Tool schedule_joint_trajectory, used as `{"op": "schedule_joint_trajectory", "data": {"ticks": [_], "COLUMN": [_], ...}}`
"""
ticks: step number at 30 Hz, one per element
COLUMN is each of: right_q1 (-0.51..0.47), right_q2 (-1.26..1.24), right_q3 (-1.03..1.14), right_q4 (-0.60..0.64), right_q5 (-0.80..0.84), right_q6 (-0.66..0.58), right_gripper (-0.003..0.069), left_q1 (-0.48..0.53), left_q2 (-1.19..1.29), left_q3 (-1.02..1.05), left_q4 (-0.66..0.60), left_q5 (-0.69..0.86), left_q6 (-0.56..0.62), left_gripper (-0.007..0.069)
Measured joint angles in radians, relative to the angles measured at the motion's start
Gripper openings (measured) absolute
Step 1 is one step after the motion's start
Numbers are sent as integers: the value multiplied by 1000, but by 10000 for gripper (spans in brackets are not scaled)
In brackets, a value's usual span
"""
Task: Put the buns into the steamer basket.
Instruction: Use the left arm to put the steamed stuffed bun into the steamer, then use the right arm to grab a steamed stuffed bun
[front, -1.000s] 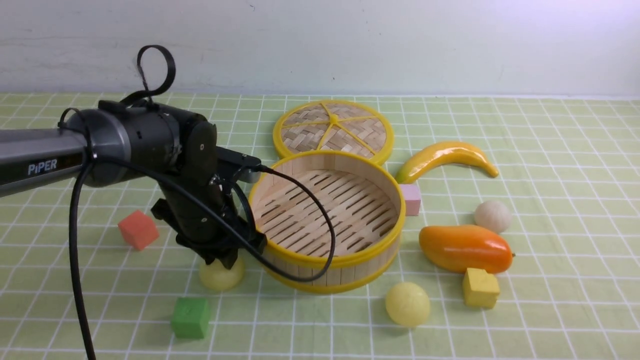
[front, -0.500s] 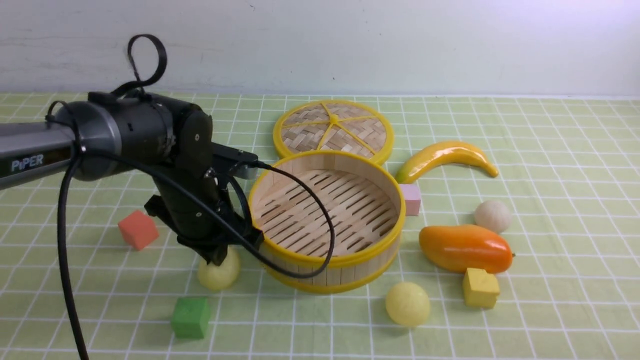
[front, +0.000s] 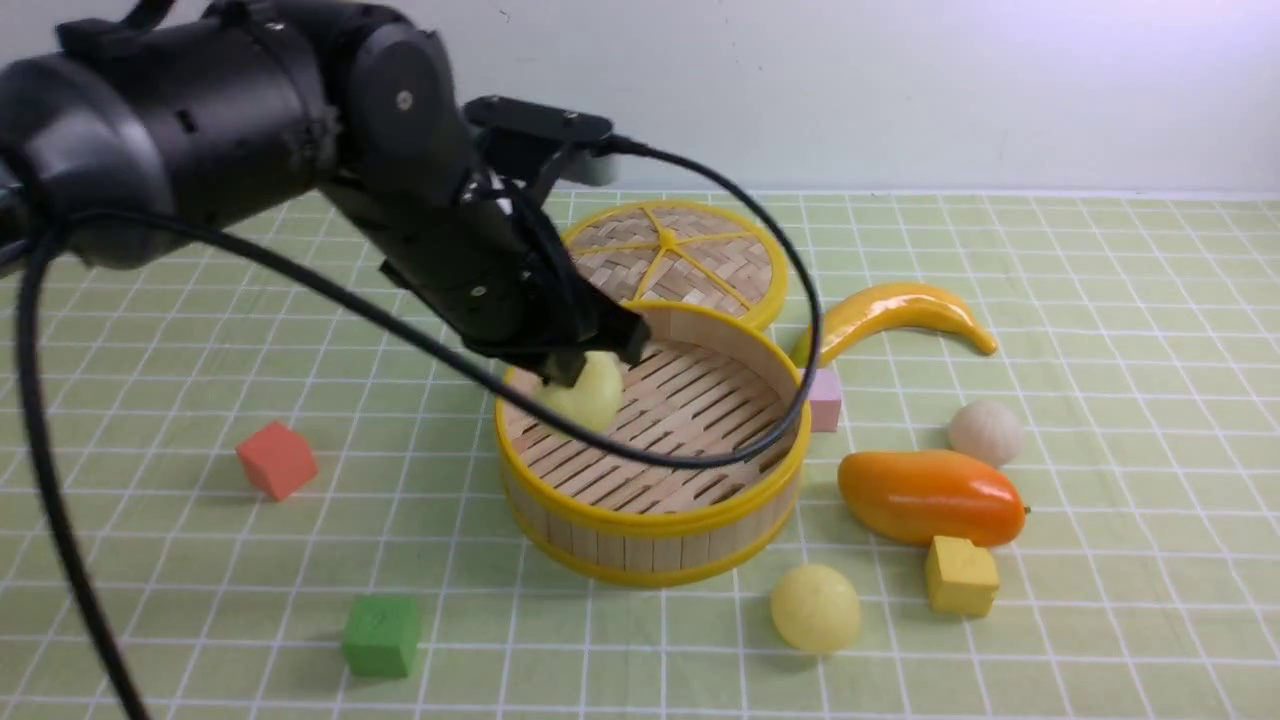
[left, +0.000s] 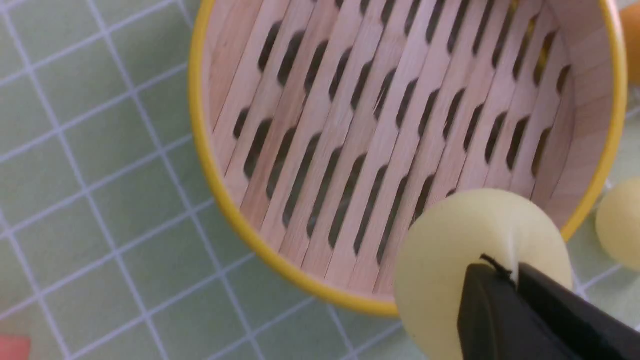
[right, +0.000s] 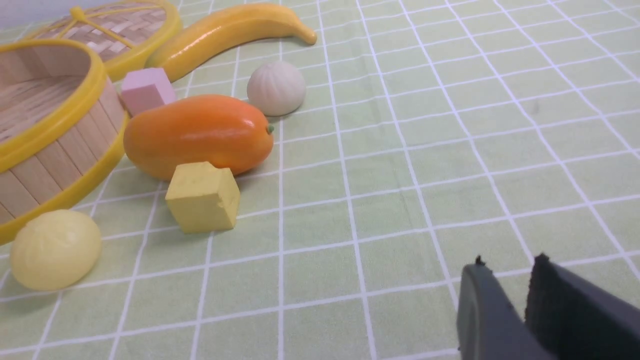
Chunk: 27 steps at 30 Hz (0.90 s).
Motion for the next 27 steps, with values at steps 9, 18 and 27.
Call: {"op": "schedule_joint_trajectory", "data": {"ticks": [9, 18, 27], "right_q1": [0, 0, 0], "right_q2": [0, 0, 0], "right_q3": [0, 0, 0], "right_q4": [0, -1, -1], "right_q5": [0, 0, 0], "right_q6": [0, 0, 0], "right_gripper": [153, 165, 177], "left_q1": [18, 18, -15], "left_q2": [322, 331, -69], "left_q3": [-233, -266, -87], "left_q4": [162, 182, 113], "left_q5": [127, 200, 123], "left_q6": [-141, -163, -200], "left_gripper": [1, 348, 172]}}
